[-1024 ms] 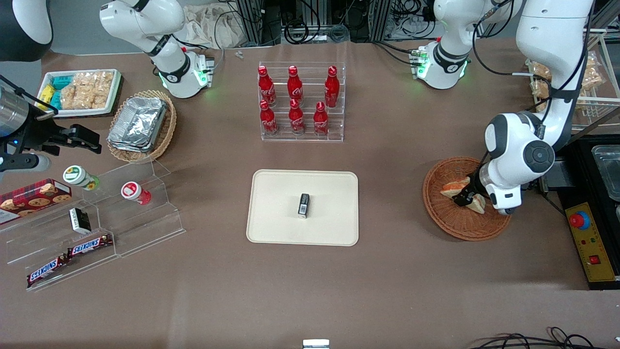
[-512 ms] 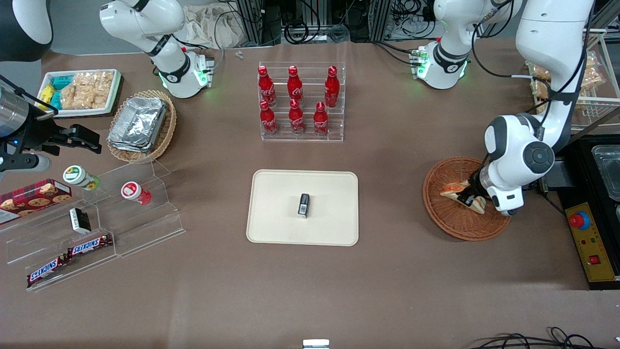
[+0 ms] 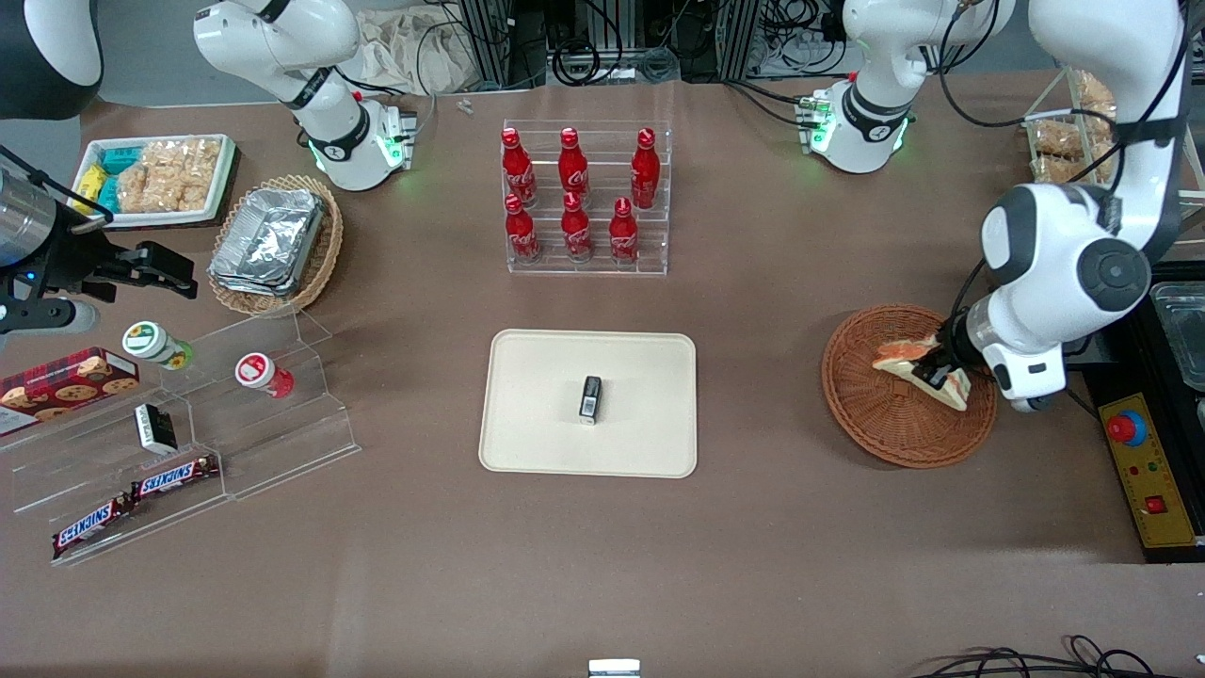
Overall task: Place sandwich from basket to tray
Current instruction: 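Lift the sandwich out of the basket toward the cream tray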
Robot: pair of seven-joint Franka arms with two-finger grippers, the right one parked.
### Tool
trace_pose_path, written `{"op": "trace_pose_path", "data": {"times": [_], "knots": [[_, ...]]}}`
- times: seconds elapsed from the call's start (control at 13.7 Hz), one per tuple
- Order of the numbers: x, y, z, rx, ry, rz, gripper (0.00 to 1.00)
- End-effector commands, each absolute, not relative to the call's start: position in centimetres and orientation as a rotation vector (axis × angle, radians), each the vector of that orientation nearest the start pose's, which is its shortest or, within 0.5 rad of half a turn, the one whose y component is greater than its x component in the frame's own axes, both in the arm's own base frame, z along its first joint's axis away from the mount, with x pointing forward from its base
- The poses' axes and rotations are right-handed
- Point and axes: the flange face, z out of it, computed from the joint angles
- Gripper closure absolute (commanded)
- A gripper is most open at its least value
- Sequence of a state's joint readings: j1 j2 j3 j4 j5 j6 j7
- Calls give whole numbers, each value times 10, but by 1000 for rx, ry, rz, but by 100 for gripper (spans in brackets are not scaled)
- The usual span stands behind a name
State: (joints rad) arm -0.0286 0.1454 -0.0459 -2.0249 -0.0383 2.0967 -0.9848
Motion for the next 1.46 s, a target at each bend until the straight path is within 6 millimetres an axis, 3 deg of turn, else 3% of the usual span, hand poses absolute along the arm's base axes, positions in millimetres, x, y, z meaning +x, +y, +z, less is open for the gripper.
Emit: {"op": "trace_pose_path", "data": {"times": [0.0,0.15,0.51,0.8,1.17,1.39], "knots": [[584,-75,415,-2863,-1247,155,100],[586,-86,430,-2946,-1097,158,100],[580,-156,441,-3089,-824,139,100],[573,-214,432,-3200,-528,129,100],[541,-292,421,-3217,-258,62,100],[538,-307,396,-3197,-178,30,100]]}}
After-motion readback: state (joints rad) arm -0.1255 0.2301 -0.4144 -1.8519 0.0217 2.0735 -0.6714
